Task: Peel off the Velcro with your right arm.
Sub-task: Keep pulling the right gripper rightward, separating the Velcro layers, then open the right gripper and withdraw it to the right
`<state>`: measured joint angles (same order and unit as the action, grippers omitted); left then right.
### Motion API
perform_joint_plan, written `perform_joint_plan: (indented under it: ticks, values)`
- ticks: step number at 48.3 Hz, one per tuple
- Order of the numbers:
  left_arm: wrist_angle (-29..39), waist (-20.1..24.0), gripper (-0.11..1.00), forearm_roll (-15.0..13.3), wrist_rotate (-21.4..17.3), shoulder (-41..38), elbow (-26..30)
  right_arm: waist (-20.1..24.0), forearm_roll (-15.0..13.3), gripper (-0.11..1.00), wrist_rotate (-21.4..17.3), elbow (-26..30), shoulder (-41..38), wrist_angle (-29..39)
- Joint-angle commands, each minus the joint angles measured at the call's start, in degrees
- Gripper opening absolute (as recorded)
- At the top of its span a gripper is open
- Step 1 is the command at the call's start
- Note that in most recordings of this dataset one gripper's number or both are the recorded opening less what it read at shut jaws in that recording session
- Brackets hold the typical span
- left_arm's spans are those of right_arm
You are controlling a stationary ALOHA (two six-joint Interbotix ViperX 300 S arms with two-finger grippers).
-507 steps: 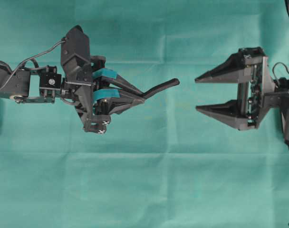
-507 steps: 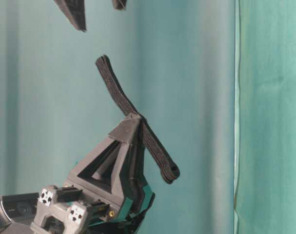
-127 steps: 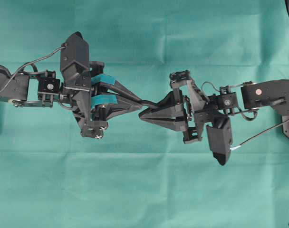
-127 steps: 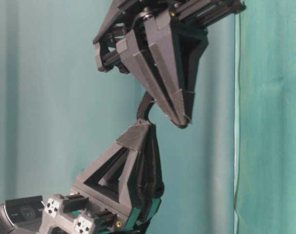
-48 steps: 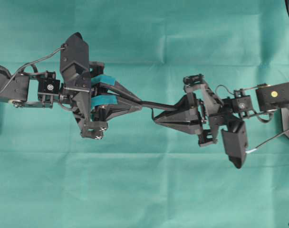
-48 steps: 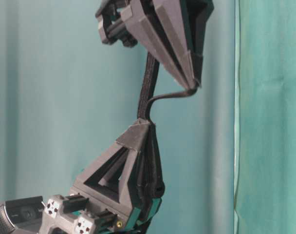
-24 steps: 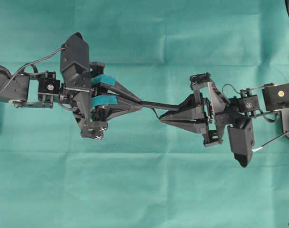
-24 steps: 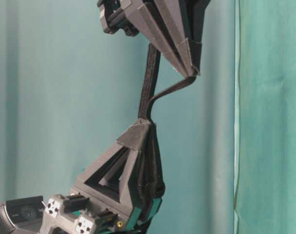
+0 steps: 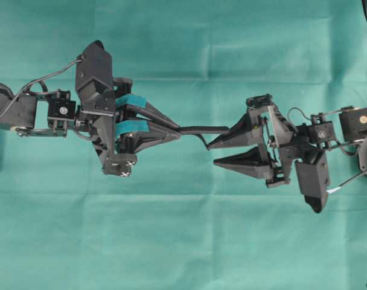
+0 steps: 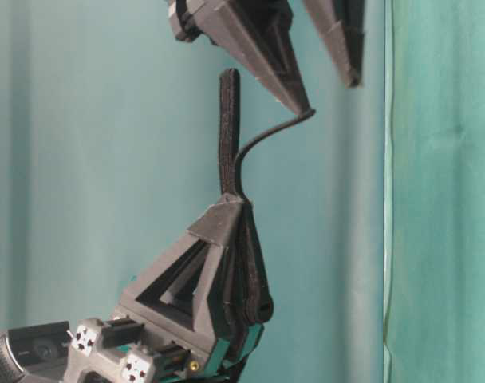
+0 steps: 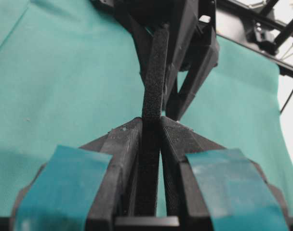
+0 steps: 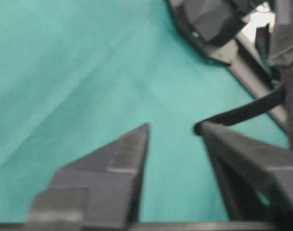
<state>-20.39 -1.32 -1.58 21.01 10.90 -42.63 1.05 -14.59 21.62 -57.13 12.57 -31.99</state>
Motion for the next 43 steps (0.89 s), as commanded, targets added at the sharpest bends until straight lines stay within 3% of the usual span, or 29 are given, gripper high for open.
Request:
perform_joint_plan:
  ticks: [1,43]
  values:
    - [-0.6,0.1,0.10,-0.1,0.0,1.4,0.7,0.2,0.6,0.17,-0.1,-0.1,1.7,-0.4]
    - [-0.9,0.2,0.10,-0.1,0.0,1.4,0.7,-2.5,4.2,0.18,-0.4,-5.1,10.6,-0.4]
